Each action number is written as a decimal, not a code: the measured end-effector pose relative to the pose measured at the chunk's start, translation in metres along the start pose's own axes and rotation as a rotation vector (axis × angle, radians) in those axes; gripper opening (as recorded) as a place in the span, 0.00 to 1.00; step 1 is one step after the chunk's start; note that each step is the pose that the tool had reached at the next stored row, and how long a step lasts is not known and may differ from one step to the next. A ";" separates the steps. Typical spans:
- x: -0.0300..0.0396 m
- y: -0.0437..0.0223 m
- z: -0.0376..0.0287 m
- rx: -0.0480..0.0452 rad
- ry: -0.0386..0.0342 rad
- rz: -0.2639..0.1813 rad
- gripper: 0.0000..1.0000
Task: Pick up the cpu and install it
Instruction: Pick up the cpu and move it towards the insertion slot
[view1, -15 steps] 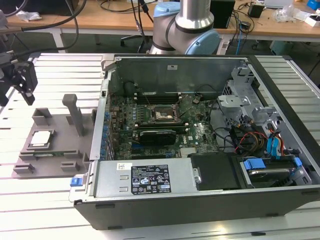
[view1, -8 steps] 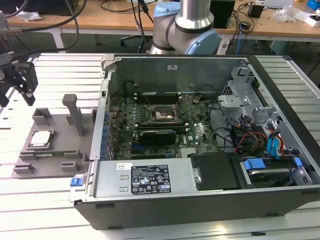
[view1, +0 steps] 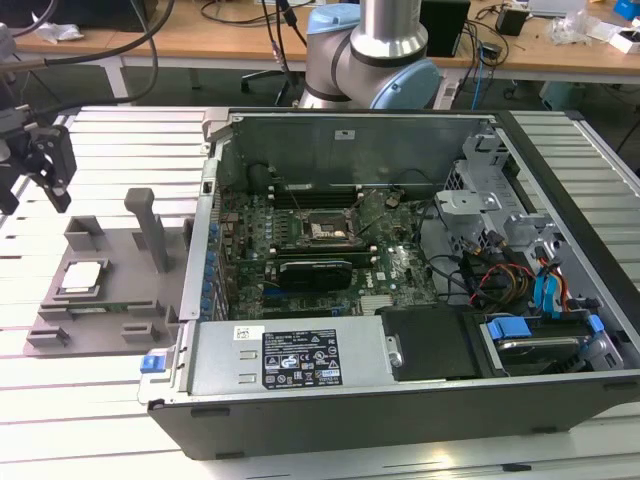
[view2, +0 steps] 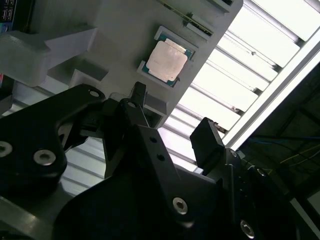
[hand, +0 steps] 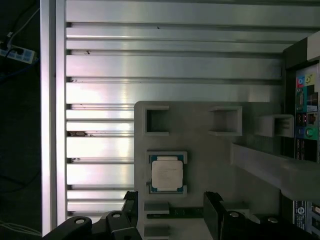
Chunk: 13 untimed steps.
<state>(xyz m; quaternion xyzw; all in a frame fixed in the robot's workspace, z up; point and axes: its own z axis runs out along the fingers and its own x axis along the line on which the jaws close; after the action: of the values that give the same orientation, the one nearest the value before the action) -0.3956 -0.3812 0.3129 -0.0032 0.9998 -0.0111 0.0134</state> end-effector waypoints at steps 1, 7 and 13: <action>0.0000 0.0000 0.0003 -0.0001 -0.0001 0.000 0.63; 0.0000 0.0000 0.0018 0.0000 -0.0001 0.000 0.63; 0.0001 0.0001 0.0031 -0.0001 -0.0001 0.000 0.63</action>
<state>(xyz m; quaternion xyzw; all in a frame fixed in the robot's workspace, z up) -0.3956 -0.3812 0.3098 -0.0032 0.9998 -0.0110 0.0134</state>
